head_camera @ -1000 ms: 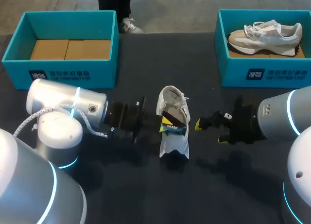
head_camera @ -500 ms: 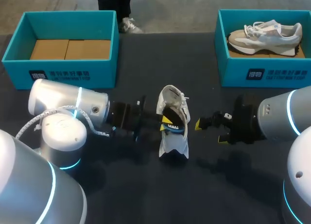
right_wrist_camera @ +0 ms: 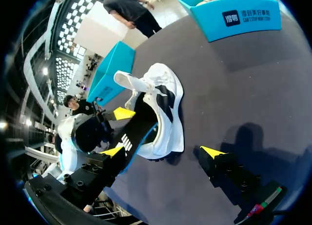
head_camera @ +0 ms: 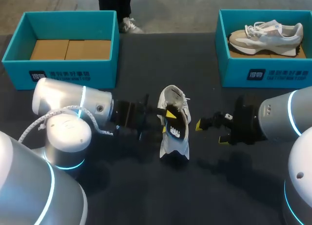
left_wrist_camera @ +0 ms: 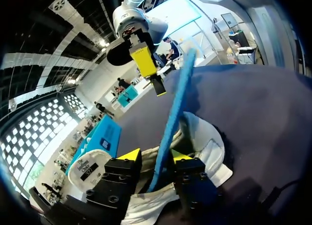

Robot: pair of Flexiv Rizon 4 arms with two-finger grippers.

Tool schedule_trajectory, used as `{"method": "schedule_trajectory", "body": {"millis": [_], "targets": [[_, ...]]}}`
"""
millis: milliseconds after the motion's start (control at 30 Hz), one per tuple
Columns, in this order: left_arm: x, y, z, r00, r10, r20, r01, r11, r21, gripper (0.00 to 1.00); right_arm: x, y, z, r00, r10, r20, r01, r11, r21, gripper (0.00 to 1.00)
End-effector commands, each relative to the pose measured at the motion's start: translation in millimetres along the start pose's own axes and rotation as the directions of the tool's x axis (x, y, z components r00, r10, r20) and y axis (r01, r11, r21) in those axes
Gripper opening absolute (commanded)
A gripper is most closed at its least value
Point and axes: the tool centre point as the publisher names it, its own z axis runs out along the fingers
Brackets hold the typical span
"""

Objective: Take the shoe out of the shoebox, open the shoe tongue, remove and reinsert the insole, then place the shoe into the shoebox

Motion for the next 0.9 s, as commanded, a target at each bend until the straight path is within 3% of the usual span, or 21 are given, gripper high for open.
{"method": "schedule_trajectory", "body": {"millis": [33, 200, 233, 400, 433, 900], "targets": [[4.7, -11, -12, 1.0, 0.004, 0.008, -0.004, 1.0, 0.005, 0.38, -2.5, -0.8, -6, 1.0, 0.001, -0.008, -0.001, 1.0, 0.004, 1.0], [8.2, -16, -15, 1.0, 0.008, 0.01, -0.008, 1.0, 0.009, 0.27, -2.5, -0.8, -6, 1.0, 0.001, -0.008, -0.001, 1.0, 0.004, 1.0], [10.7, -19, -17, 1.0, 0.01, 0.008, -0.01, 1.0, 0.012, 0.16, -2.5, -0.8, -6, 1.0, 0.001, -0.008, -0.001, 1.0, 0.004, 1.0], [13.8, -20, -16, 1.0, 0.013, -0.01, -0.013, 1.0, 0.01, 0.09, -2.5, -0.8, -6, 1.0, 0.001, -0.008, -0.001, 1.0, 0.004, 1.0], [15.0, -17, -14, 1.0, 0.017, -0.025, -0.017, 1.0, 0.003, 0.0, -2.5, -0.8, -6, 1.0, 0.001, -0.008, -0.001, 1.0, 0.004, 1.0], [3.1, 6, 0, 0.994, 0.1, -0.033, -0.103, 0.99, -0.094, 0.0, -2.5, -0.8, -6, 1.0, 0.001, -0.008, -0.001, 1.0, 0.004, 1.0]]}}
